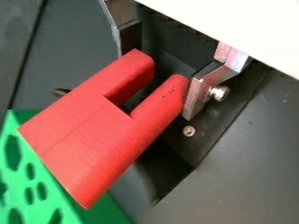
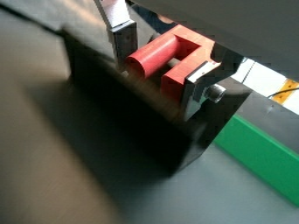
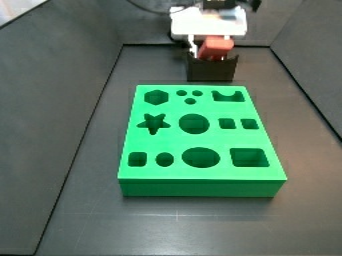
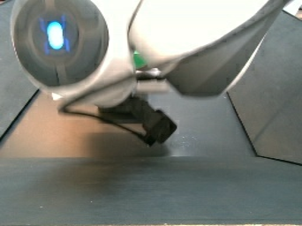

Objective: Pick up the square-circle object. Move up. Rotate the square-circle object. Place the square-circle object on the fixture. Regrasp the square-circle object. Move to above the board. Insert the square-circle object.
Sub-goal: Place the square-circle object on the fixture, then regrasp the square-circle object.

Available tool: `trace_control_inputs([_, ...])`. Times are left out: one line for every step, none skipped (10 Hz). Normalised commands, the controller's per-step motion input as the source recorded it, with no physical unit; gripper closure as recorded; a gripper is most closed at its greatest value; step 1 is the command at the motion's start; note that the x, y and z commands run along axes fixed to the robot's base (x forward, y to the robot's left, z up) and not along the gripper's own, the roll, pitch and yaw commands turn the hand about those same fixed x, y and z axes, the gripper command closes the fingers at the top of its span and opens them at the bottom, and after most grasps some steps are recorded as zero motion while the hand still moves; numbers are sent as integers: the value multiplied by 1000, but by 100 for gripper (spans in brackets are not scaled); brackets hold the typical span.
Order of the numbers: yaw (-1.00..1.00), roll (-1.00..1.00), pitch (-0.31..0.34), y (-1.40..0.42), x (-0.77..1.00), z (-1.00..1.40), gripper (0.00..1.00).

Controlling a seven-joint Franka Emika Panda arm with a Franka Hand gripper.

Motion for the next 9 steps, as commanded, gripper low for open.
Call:
trace_control_inputs([-93, -165, 0, 65, 106, -466, 100])
trace_control_inputs([-88, -151, -14, 52, 91, -294, 100])
trace_control_inputs([-63, -107, -15, 42, 60, -261, 100])
trace_control_inputs([0, 0, 0, -500, 0, -167, 100])
trace_control_inputs([0, 0, 0, 0, 0, 0, 0])
trace_control_inputs([-28, -32, 48, 0, 0, 1000, 0])
trace_control_inputs([-26, -30, 47, 0, -1, 1000, 0])
trace_control_inputs([-22, -5, 44, 1, -20, 1000, 0])
trace_control_inputs([-22, 17, 34, -1, -26, 1000, 0])
